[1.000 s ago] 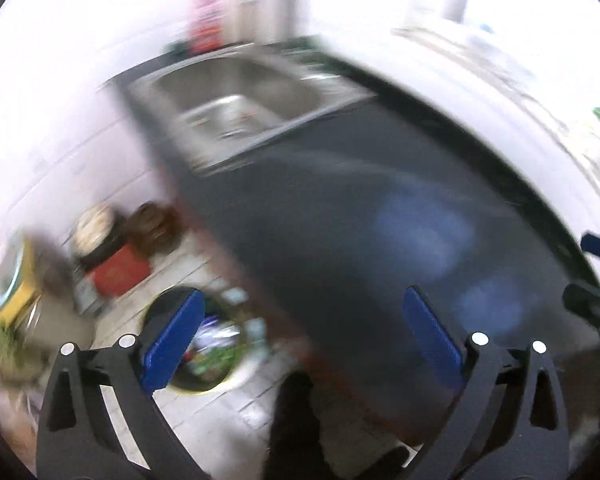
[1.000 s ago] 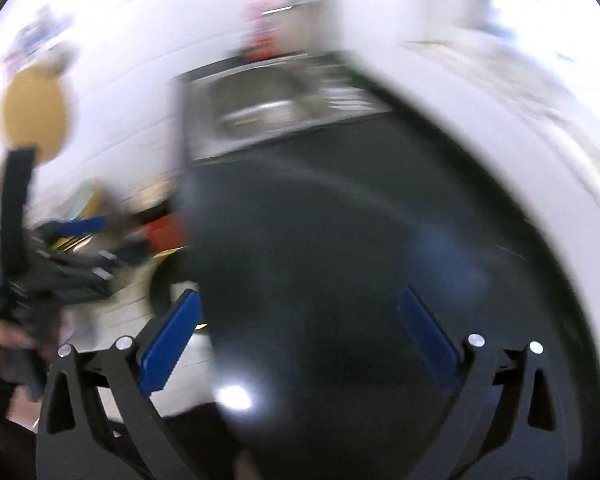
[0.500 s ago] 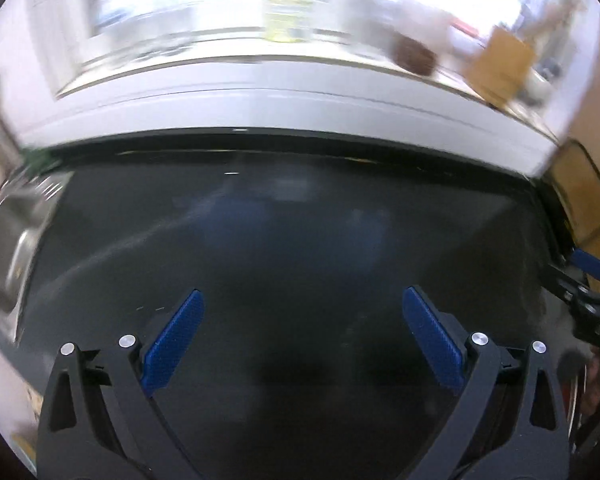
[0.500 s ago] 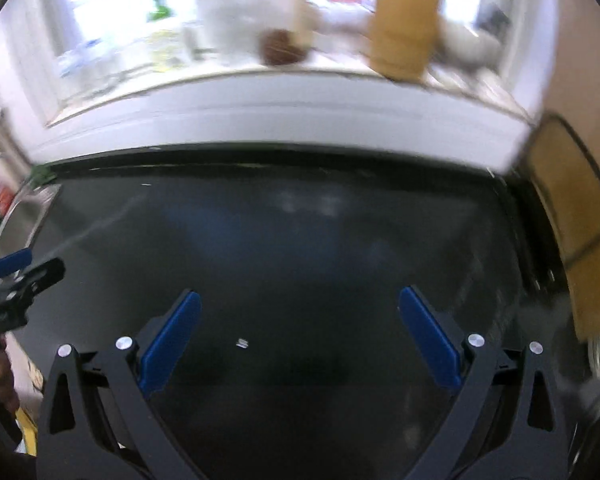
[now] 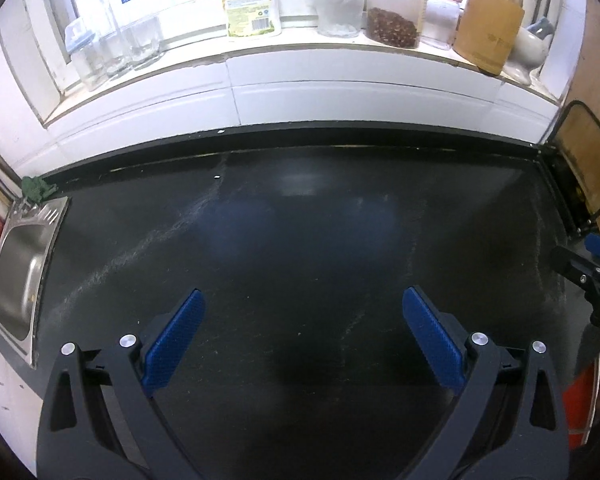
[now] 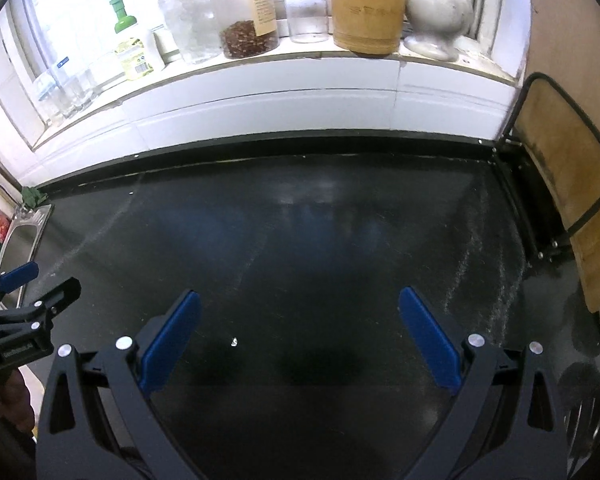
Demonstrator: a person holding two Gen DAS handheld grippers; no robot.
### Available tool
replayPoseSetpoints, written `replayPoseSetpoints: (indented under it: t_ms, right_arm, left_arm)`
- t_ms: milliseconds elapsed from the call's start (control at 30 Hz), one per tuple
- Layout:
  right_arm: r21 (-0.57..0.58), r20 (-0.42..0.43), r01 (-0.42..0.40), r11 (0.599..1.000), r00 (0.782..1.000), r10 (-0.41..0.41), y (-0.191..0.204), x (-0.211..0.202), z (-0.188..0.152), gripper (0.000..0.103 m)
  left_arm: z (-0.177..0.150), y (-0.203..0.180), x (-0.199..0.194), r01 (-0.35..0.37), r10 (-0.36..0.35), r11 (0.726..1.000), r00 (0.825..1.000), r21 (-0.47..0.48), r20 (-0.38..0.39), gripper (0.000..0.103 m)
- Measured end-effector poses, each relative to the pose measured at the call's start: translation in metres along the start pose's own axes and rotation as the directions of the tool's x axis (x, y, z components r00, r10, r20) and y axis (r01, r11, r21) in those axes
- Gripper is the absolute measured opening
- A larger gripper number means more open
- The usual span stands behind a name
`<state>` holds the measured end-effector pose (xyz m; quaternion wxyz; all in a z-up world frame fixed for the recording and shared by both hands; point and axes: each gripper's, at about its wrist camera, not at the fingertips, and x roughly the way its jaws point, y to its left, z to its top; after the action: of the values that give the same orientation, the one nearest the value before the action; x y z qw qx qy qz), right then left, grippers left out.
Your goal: Collect trash
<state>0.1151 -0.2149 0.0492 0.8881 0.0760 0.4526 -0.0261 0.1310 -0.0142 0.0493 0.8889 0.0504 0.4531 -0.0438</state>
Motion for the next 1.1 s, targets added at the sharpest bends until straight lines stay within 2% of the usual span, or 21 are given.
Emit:
replayPoseSetpoints:
  t_ms: [367, 1100]
  right_arm:
    - [-0.025, 0.000, -0.012, 1.000, 1.000, 0.012, 0.009, -0.001, 0.004, 0.096]
    - [-0.030, -0.012, -0.014, 0.999, 1.000, 0.013, 0.014, -0.001, -0.001, 0.096]
  left_arm:
    - [-0.001, 0.013, 0.006, 0.001, -0.002, 0.998, 1.000, -0.061, -0.019, 0.096]
    - [-0.004, 0.011, 0.009, 0.003, -0.006, 0.998, 0.999, -0.066, -0.041, 0.096]
